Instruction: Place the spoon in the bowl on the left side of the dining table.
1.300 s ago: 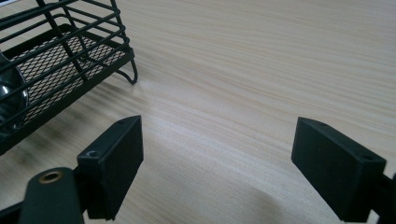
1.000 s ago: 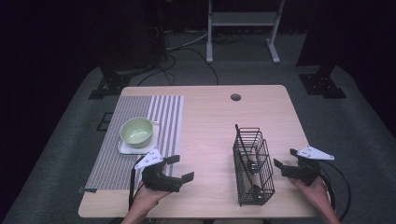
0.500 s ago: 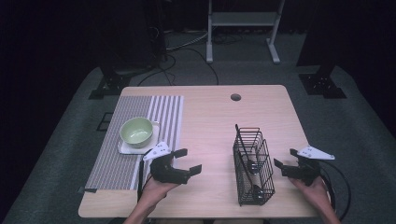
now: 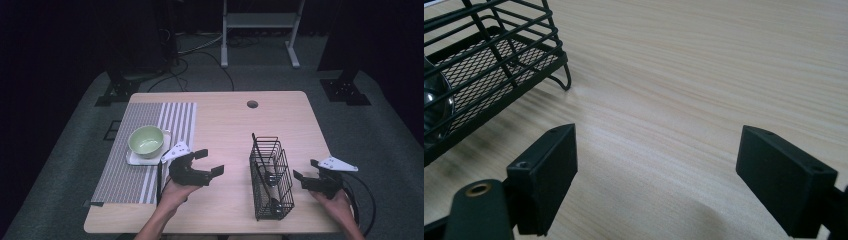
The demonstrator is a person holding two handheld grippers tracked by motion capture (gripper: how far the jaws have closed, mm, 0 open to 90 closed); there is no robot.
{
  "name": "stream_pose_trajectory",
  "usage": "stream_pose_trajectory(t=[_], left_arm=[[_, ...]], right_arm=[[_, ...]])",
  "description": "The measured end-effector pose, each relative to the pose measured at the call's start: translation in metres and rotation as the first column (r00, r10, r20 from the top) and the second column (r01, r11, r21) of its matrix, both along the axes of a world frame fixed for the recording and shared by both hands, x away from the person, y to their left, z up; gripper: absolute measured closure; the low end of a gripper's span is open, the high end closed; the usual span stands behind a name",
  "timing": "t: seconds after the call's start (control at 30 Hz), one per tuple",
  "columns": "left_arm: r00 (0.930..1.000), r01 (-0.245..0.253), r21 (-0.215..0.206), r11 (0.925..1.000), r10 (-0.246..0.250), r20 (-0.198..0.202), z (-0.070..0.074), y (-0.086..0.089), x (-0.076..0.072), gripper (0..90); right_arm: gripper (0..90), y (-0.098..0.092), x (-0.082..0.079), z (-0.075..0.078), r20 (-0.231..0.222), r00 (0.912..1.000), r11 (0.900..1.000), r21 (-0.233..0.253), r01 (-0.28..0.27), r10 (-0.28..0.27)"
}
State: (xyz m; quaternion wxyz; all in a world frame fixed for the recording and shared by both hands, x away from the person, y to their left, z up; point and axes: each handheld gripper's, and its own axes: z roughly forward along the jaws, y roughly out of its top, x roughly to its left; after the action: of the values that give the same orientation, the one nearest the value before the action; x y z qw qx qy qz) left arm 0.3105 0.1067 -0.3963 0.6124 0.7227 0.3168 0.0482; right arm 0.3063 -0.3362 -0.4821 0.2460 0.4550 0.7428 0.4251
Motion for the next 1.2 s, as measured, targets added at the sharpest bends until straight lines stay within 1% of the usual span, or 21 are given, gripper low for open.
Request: stream_pose_trajectory(t=[0.2, 0.57, 0.83, 0.97, 1.2], left_arm=[[0.9999, 0.005, -0.005, 1.0000, -0.005, 0.009, 0.007, -0.010, 0.009, 7.3], [0.9998, 0.013, -0.006, 0.9999, -0.013, 0.018, 0.018, -0.023, 0.020, 7.3], [1.0000, 0.007, -0.006, 1.0000, -0.007, 0.003, 0.019, -0.029, 0.029, 7.4], [1.0000, 0.002, -0.003, 1.0000, -0.002, -0.007, 0.019, -0.032, 0.036, 7.4], [0.9999, 0.000, -0.003, 1.0000, 0.000, -0.011, 0.023, -0.037, 0.043, 7.4]], right_arm=[[15.7, 0.000, 0.000, 0.000, -0.001, 1.0000, 1.000, 0.000, 0.000, 0.000], [15.7, 0.000, 0.000, 0.000, 0.000, 1.0000, 1.000, 0.001, -0.001, 0.001], [15.7, 0.000, 0.000, 0.000, 0.001, 1.0000, 1.000, 0.002, -0.002, 0.002], [15.8, 0.000, 0.000, 0.000, 0.001, 1.0000, 1.000, 0.001, -0.003, 0.003], [15.7, 0.000, 0.000, 0.000, 0.000, 1.0000, 1.000, 0.002, -0.003, 0.003]])
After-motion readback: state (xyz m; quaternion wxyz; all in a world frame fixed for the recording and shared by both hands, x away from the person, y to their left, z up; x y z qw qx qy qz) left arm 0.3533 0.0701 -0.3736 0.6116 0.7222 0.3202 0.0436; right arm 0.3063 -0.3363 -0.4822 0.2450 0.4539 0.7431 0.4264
